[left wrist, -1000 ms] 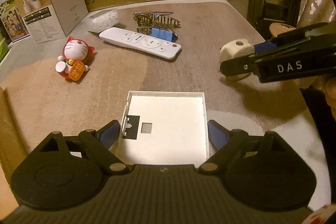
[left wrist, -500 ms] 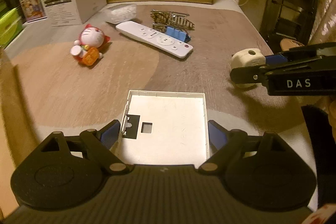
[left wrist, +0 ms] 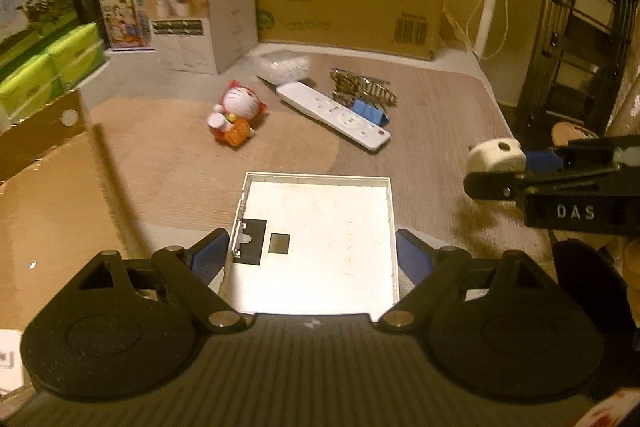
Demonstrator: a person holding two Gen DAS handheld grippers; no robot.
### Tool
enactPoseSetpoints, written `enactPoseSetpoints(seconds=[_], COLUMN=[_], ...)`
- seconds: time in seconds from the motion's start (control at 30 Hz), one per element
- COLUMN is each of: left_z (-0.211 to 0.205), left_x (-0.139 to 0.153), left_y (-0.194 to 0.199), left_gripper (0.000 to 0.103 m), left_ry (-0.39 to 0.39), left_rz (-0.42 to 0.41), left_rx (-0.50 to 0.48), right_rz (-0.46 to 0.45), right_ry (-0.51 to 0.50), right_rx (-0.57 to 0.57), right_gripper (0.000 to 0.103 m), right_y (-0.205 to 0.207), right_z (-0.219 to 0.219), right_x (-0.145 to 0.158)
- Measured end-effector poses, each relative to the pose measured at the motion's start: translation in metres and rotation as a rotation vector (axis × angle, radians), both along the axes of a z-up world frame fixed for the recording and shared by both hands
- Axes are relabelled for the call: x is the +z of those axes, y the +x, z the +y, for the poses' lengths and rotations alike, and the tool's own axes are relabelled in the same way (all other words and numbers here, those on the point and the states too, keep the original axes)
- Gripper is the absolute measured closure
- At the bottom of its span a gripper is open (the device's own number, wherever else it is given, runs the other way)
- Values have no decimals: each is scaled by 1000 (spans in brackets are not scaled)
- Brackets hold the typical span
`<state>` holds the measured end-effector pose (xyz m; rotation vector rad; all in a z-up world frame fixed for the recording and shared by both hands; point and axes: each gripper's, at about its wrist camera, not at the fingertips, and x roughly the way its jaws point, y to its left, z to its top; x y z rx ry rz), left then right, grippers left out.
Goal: Organize rigid objects
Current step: 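Carry the panel cover and cream plug to the cardboard tray with both tools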
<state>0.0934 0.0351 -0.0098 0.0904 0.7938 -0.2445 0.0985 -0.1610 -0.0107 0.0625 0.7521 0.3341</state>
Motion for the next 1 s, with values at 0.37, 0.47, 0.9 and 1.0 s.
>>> enactPoseSetpoints(seconds=[0.37, 0.47, 0.9, 1.0], left_z=[33, 46, 131, 150], left_x=[33, 40, 53, 54], left_y=[-31, -39, -71, -74], left_gripper=[16, 16, 16, 16], left_ry=[10, 17, 55, 65], left_rz=[-56, -72, -90, -92], left_rx=[92, 121, 309, 343], right_rz=[-39, -48, -87, -94], right_ry=[9, 16, 48, 52], right_rx=[73, 103, 292, 335], right_gripper=[56, 56, 56, 56], right_y=[-21, -24, -25, -22], right_z=[26, 37, 113, 133], right_x=[20, 25, 40, 42])
